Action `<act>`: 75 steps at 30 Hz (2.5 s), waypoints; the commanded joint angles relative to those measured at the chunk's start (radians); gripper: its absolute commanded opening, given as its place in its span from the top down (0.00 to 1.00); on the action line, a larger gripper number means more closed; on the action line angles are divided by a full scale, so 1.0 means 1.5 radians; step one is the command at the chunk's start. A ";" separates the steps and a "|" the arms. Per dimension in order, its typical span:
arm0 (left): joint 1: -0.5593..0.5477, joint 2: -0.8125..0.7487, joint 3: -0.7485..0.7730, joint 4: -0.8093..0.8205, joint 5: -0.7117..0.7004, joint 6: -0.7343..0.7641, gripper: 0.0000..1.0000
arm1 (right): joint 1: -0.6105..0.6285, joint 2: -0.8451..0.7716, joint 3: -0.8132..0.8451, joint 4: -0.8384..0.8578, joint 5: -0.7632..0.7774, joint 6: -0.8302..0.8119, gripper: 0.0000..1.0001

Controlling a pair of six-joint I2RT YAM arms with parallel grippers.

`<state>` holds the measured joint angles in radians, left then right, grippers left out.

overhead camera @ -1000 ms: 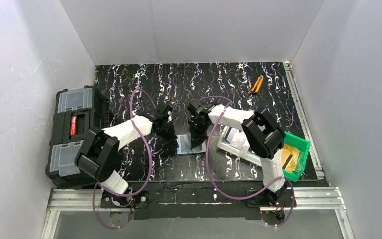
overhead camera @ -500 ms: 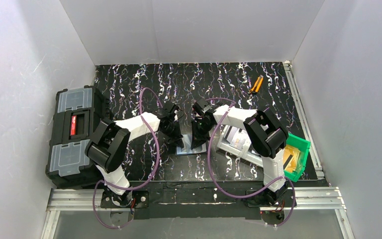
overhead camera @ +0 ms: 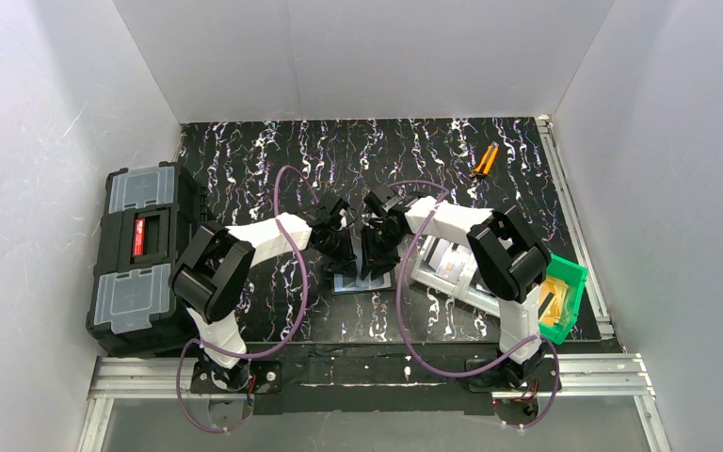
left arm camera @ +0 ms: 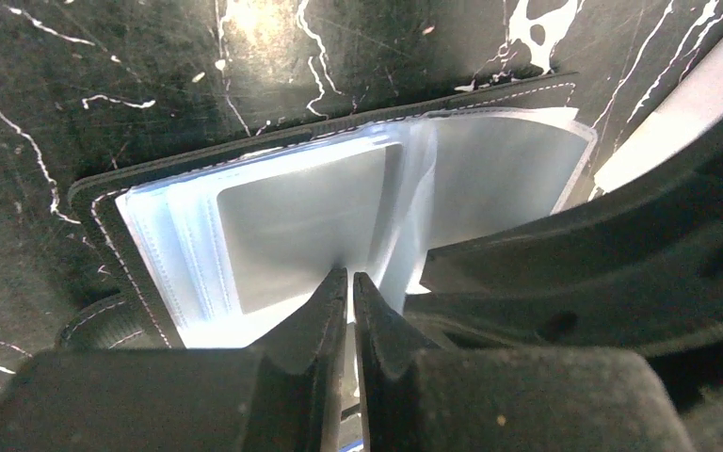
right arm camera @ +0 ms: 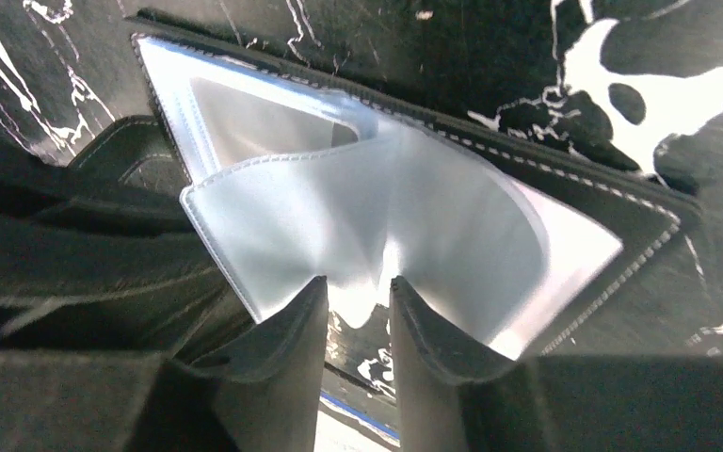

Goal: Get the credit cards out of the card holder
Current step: Remove the credit card from the card holder.

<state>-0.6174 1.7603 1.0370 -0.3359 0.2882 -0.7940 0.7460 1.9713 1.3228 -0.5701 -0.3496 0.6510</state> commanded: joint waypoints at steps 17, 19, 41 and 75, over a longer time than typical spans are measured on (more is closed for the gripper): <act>-0.026 0.028 0.044 0.042 0.035 0.003 0.92 | -0.050 -0.221 0.011 -0.139 0.173 -0.013 0.35; -0.033 0.041 0.055 0.042 0.036 0.002 0.92 | -0.057 -0.236 -0.005 -0.139 0.175 -0.012 0.35; -0.041 -0.007 0.091 -0.079 -0.067 0.044 0.87 | -0.055 -0.206 -0.009 -0.098 0.079 -0.017 0.50; 0.018 -0.012 -0.003 -0.042 -0.041 0.049 0.96 | -0.020 0.036 0.025 0.016 -0.031 0.009 0.47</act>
<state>-0.5911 1.7275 1.0405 -0.4107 0.2066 -0.7177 0.7200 2.0037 1.3819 -0.5896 -0.3569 0.6506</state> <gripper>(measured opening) 0.054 0.535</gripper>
